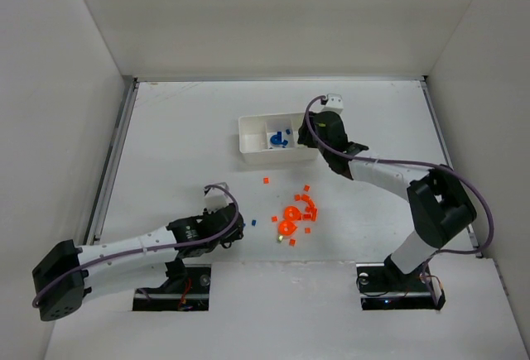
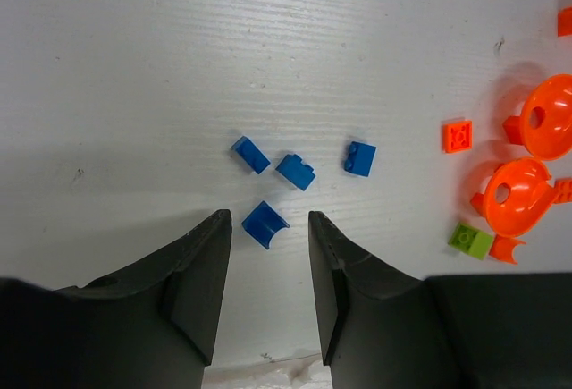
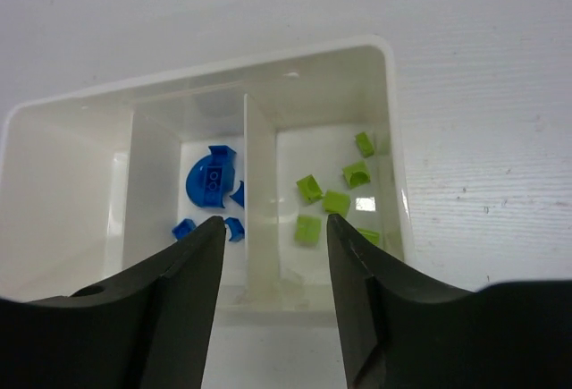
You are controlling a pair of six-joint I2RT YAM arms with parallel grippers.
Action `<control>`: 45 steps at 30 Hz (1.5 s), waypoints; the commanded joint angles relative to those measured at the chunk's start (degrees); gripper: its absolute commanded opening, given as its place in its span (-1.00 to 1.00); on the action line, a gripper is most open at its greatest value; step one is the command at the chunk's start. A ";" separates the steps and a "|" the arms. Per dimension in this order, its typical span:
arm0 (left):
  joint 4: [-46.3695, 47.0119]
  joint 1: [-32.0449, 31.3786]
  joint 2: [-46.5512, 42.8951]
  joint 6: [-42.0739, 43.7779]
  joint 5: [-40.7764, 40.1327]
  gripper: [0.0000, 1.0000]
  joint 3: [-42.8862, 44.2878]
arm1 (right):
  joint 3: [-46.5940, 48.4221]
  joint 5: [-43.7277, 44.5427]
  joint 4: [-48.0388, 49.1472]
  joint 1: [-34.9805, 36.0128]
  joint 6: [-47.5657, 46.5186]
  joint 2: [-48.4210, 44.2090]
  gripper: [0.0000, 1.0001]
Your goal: Sort the legos into containers by color
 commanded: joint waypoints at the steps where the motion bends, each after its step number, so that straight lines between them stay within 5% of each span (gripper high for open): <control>1: -1.40 -0.80 0.73 -0.21 -1.30 -0.26 0.56 | 2.43 1.37 1.87 0.49 -0.73 -1.65 0.13; 33: -8.44 -10.46 26.39 -19.27 -10.62 -0.42 9.70 | -19.20 -0.03 4.50 13.32 1.73 -20.81 0.11; 45: -14.94 -12.13 22.54 -19.29 -11.93 -0.80 13.20 | -20.87 -1.18 4.86 12.71 2.87 -23.97 0.11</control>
